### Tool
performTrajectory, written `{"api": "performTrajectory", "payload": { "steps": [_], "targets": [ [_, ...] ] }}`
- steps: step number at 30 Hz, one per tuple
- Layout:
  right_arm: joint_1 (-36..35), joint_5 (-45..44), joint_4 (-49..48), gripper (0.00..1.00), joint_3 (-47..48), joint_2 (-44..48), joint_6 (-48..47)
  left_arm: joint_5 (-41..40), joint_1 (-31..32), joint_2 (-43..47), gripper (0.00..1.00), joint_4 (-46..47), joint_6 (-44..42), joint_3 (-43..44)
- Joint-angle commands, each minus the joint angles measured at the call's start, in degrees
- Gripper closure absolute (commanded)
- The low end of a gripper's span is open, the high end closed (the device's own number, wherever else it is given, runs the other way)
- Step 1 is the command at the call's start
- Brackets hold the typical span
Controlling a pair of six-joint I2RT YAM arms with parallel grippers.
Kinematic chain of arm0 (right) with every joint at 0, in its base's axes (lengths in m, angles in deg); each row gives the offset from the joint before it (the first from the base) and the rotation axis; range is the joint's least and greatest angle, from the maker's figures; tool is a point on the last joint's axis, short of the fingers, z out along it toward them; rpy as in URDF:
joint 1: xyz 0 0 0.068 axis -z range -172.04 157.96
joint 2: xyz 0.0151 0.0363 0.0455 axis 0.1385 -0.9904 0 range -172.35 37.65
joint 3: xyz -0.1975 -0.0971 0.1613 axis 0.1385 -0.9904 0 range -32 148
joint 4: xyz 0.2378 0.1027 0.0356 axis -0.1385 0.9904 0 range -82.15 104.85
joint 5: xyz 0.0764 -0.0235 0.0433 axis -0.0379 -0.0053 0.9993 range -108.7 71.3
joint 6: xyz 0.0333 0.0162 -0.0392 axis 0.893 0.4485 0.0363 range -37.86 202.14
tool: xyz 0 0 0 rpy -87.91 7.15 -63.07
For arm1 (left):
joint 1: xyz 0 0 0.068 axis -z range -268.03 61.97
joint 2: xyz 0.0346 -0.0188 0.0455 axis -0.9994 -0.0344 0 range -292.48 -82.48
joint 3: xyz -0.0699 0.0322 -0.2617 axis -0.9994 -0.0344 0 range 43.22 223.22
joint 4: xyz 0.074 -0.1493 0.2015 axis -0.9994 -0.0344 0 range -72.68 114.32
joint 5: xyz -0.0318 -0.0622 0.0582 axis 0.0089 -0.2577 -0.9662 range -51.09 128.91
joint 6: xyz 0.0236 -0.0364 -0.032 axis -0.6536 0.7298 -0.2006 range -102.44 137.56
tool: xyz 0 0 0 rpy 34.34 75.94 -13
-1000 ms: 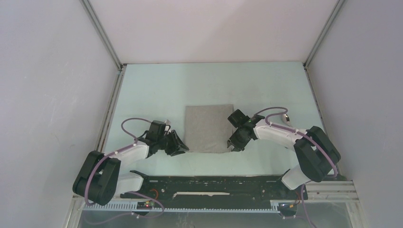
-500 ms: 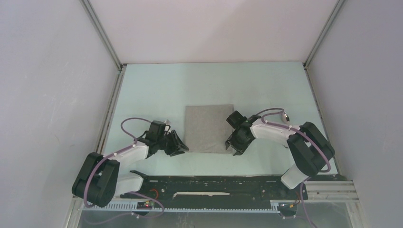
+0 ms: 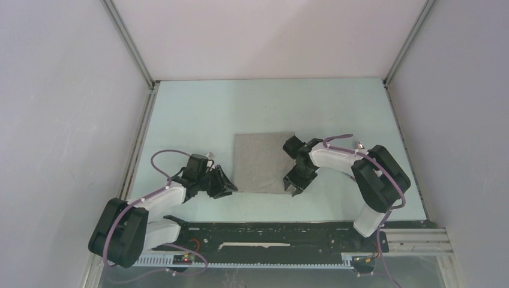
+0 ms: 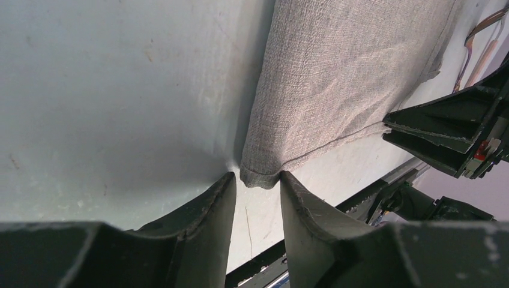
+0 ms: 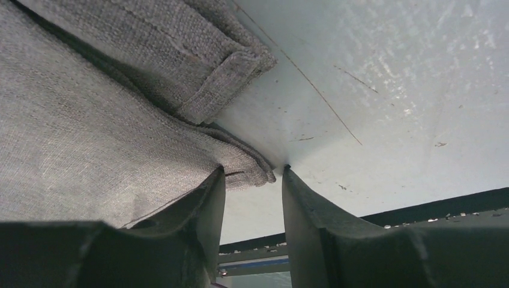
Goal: Fold the napkin into a case and place the utensils inside
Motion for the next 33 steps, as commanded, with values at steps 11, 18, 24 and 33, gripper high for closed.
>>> {"api": "performTrajectory", "payload": {
  "steps": [11,18,24,33],
  "targets": [
    [-0.04,-6.05,-1.36,1.0,-0.57,-0.36,0.2,-3.2,0.32,2.31,0.37,-4.08,-2.59,-1.53],
    [-1.62,-8.07,2.89,1.0,1.09,3.92,1.28,-1.55,0.34,-0.97,0.35,-1.41,-1.18,-1.38],
    [-2.71,-9.65,3.4,1.0,1.98,6.55,1.75,-1.54,0.32,-2.01,0.47,-0.09,-0.15,-1.31],
    [-2.94,-8.27,0.6,1.0,1.96,5.75,0.87,-2.3,1.98,-3.03,0.45,-0.29,-0.05,-1.93]
  ]
}}
